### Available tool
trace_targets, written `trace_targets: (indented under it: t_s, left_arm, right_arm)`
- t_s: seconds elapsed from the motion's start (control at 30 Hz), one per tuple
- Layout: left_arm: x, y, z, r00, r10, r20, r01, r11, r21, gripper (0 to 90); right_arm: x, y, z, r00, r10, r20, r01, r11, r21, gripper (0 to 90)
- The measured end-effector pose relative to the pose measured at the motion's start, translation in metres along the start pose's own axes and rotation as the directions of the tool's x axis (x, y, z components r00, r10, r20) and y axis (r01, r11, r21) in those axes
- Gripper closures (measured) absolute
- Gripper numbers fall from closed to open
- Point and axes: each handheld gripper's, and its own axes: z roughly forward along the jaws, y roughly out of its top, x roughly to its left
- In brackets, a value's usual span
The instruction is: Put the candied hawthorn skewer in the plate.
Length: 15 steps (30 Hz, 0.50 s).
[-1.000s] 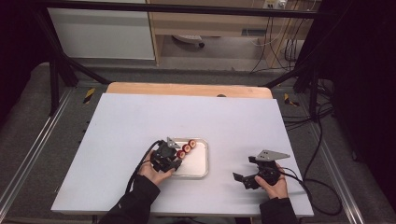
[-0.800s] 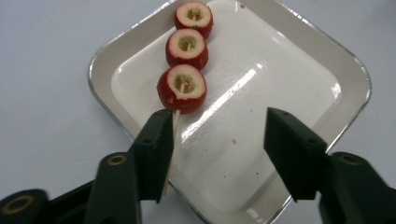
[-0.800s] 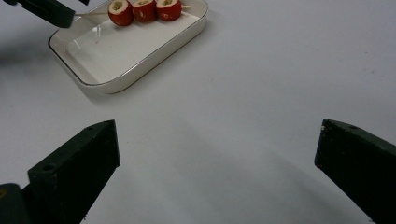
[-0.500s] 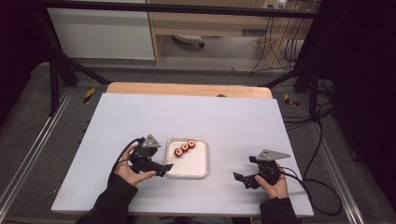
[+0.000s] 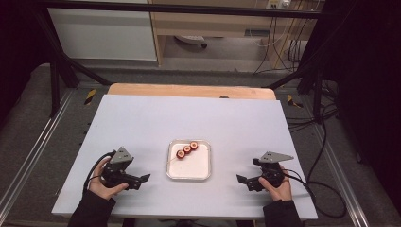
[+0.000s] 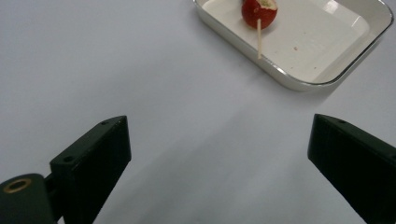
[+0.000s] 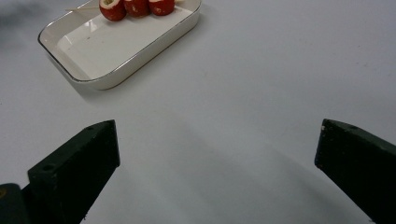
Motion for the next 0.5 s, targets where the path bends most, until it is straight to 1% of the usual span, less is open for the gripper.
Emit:
trace_targets:
  t_s: [0.13,0.17,0.23,0.3,0.37,0.47,0.5]
  left_arm:
    - [0.012,-0.015,-0.002,0.9996,-0.027,-0.004,0.027,0.9994,-0.022,5.9]
    - [0.014,-0.019,-0.002,0.9994,-0.033,-0.001,0.033,0.9991,-0.025,5.9]
    - [0.018,-0.025,-0.002,0.9988,-0.049,-0.01,0.049,0.9985,-0.023,6.0]
    - [0.019,-0.029,-0.003,0.9985,-0.053,-0.012,0.053,0.9983,-0.023,6.0]
    - [0.021,-0.033,-0.003,0.9982,-0.06,0.002,0.06,0.9975,-0.038,6.3]
    - [0.022,-0.034,-0.004,0.9987,-0.047,-0.016,0.047,0.9984,-0.032,6.3]
    - [0.023,-0.035,-0.004,0.9984,-0.055,-0.011,0.054,0.9977,-0.039,6.4]
  right_arm:
    - [-0.001,-0.001,0.0,1.0,0.006,0.002,-0.006,1.0,0.002,0.5]
    - [-0.001,-0.002,0.0,1.0,0.008,0.003,-0.008,1.0,0.004,0.5]
    - [0.0,-0.002,0.0,1.0,0.004,0.003,-0.004,1.0,0.01,0.5]
    - [0.0,-0.003,0.001,1.0,0.005,0.004,-0.005,1.0,0.016,0.5]
    - [0.0,-0.003,0.001,1.0,-0.002,0.006,0.002,1.0,0.018,0.5]
    - [0.001,-0.003,0.001,1.0,0.0,0.006,0.0,1.0,0.021,0.5]
    - [0.001,-0.004,0.0,1.0,0.001,0.003,-0.001,1.0,0.018,0.5]
